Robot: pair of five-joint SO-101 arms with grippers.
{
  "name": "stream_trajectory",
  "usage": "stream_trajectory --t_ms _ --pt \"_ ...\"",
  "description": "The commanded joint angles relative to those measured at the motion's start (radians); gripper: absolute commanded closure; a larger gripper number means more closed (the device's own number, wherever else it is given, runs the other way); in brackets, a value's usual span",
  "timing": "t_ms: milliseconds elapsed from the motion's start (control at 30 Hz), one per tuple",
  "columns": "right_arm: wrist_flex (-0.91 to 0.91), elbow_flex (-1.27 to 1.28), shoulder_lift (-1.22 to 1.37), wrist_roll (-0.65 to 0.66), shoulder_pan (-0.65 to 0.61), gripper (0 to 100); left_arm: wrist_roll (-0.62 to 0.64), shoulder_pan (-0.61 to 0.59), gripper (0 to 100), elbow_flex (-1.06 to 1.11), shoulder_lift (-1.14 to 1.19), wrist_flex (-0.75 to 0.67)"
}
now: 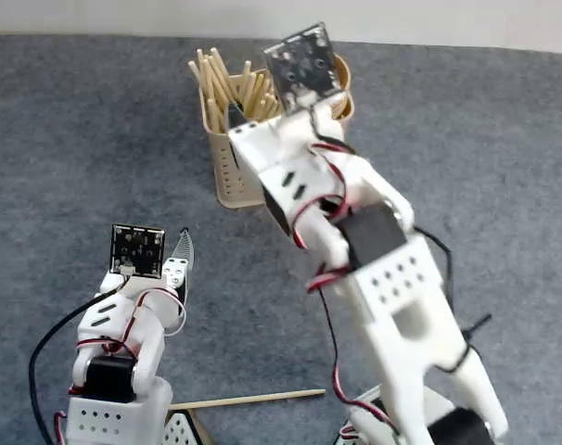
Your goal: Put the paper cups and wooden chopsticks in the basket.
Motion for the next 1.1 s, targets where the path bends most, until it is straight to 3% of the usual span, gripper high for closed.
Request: stream_trajectory --t_ms 0,133,633,1067 --pt "0.067 0.012 -0.104 0.012 0.001 84.8 -0.008 -0.005 87 -0.008 -0.013 0.003" --pt "0.096 0.084 -0.188 0.015 0.035 99.7 -0.008 -0.005 87 -0.008 -0.013 0.003" --pt "0.088 0.674 -0.634 0.012 0.209 99.3 -0.008 -0.004 87 -0.008 -0.013 0.003" --pt "0.025 0.96 -0.765 0.011 0.331 99.3 -0.009 -0.005 87 -0.008 -0.013 0.003"
